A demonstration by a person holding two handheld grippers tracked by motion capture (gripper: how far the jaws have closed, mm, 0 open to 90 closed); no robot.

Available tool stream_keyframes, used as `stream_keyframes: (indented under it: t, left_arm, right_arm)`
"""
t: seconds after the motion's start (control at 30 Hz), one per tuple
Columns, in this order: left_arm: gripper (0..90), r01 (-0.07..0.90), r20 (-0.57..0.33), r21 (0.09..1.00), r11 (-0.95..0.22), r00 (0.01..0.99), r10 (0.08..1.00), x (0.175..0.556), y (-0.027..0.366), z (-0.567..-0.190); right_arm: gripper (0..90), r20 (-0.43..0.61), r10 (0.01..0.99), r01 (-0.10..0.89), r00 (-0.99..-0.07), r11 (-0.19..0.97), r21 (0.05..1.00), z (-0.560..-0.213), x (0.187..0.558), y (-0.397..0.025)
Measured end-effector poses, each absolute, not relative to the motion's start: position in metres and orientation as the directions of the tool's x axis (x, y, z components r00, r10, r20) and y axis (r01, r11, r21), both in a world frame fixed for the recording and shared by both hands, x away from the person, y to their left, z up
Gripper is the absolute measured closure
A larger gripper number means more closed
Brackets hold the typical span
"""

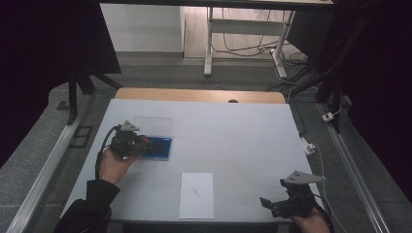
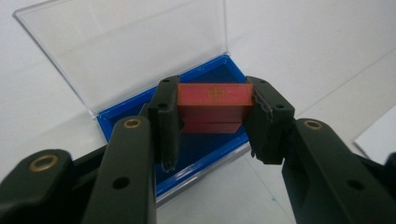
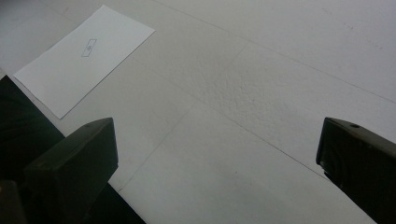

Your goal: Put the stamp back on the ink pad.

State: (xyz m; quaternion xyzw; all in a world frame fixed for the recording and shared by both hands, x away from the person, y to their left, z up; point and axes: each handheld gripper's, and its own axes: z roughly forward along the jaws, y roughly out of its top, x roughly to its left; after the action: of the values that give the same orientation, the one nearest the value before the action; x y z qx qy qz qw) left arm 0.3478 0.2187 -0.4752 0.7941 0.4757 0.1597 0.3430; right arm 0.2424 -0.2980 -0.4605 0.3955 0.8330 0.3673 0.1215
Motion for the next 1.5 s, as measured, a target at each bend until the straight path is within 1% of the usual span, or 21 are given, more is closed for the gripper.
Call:
stream_keyframes:
  t: [0.47,0.63,1.17,1.5]
  left_arm:
    - [57.8,0.668,-0.067,0.677,-0.309,0.474,0.878,0.369,0.221,-0.488]
    - [57.9,0.676,-0.057,0.661,-0.327,0.479,0.876,0.375,0.219,-0.493]
    - [57.7,0.68,-0.006,0.622,-0.388,0.5,0.866,0.38,0.208,-0.504]
    - [56.4,0.682,0.002,0.618,-0.39,0.495,0.869,0.38,0.208,-0.505]
  right_arm:
    - [0.0,0.094,0.751,0.578,-0.654,0.416,0.702,-0.461,0.244,-0.298]
    - [0.0,0.098,0.749,0.582,-0.655,0.417,0.699,-0.461,0.244,-0.298]
    - [0.0,0.096,0.749,0.58,-0.655,0.418,0.7,-0.461,0.243,-0.298]
    - [0.0,0.095,0.747,0.578,-0.658,0.42,0.7,-0.461,0.243,-0.298]
